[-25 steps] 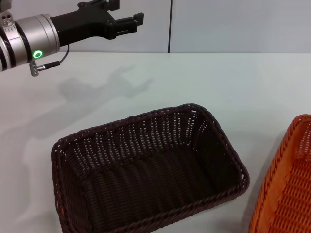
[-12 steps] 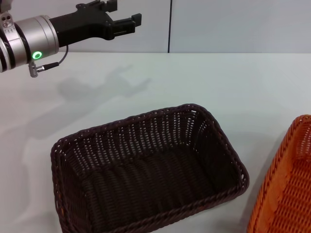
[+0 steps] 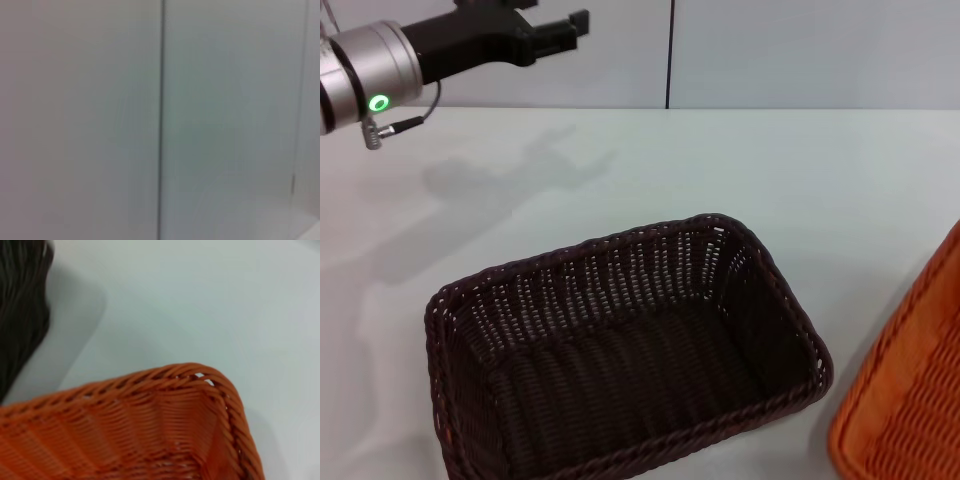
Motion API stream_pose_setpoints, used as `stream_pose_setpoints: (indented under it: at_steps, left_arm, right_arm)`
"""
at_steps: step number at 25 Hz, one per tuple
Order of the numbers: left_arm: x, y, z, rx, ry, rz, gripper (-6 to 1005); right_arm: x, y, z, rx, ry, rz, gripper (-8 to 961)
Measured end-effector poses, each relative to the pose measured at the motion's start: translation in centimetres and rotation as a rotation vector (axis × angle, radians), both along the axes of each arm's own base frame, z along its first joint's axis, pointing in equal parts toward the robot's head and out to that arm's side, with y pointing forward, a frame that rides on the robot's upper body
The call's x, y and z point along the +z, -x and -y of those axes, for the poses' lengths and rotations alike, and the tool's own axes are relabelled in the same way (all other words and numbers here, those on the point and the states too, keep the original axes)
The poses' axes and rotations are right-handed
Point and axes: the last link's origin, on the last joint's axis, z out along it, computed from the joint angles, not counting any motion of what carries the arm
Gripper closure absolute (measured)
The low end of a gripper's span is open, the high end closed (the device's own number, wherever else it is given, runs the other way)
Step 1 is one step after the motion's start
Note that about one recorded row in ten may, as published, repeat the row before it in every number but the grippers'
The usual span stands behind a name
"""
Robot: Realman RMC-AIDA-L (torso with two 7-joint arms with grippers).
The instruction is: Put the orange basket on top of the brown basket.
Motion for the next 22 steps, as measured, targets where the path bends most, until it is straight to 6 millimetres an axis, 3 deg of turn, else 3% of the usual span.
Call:
stream_pose_setpoints:
  at_steps: [6, 10, 18, 22]
  left_arm:
    - [1.4, 0.9, -0.2, 0.035, -0.048, 0.034, 162]
    - [2.0, 1.4, -0.2, 0.052, -0.070, 0.049, 162]
    - [2.8, 2.1, -0.3, 0.074, -0.096, 0.050, 162]
    - [3.2, 2.4, -0.4, 0.084, -0.111, 0.051, 164]
  right_arm:
    - [6.8, 1.2, 2.0, 0.085, -0.254, -0.194, 807]
    - [8.7, 1.5, 2.9, 0.137, -0.420, -0.353, 814]
    - [6.7, 1.9, 2.2, 0.184, -0.649, -0.733, 818]
    - [3.4, 3.4, 1.1, 0.201, -0.663, -0.878, 819]
